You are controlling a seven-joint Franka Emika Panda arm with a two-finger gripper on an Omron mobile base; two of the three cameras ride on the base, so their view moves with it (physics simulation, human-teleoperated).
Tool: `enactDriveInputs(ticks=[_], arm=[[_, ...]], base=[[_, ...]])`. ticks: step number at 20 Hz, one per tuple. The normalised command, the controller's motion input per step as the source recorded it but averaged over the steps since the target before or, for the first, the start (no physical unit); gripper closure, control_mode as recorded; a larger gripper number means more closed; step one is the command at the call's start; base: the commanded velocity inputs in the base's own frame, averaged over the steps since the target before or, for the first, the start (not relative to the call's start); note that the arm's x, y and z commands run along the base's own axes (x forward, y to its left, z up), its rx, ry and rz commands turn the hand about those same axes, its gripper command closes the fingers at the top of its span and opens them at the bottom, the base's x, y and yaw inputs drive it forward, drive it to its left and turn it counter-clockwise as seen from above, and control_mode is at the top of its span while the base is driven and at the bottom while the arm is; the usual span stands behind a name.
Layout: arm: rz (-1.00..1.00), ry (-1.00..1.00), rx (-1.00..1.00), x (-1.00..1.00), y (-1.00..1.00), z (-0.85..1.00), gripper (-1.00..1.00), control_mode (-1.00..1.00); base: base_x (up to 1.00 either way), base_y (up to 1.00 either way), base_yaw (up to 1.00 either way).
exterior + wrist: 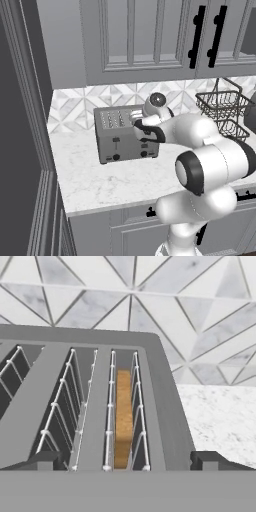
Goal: Start the toaster. Once the lever pops up, take the bread to the plate on the dining counter.
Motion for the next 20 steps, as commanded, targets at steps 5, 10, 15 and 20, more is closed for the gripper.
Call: enactDriveInputs(ticks=[5,10,15,20], arm=[[0.0,0.0,0.0,0.08,0.0,0.0,-1.0,-1.0],[0.0,-0.02,0.0,0.01,0.0,0.0,-1.0,-1.0],[0.0,0.0,0.0,0.0,0.0,0.0,-1.0,-1.0],[0.0,0.0,0.0,0.0,0.0,0.0,-1.0,-1.0]], base=[[0.0,0.0,0.0],[0.0,0.0,0.0],[0.0,0.0,0.0],[0.0,0.0,0.0]])
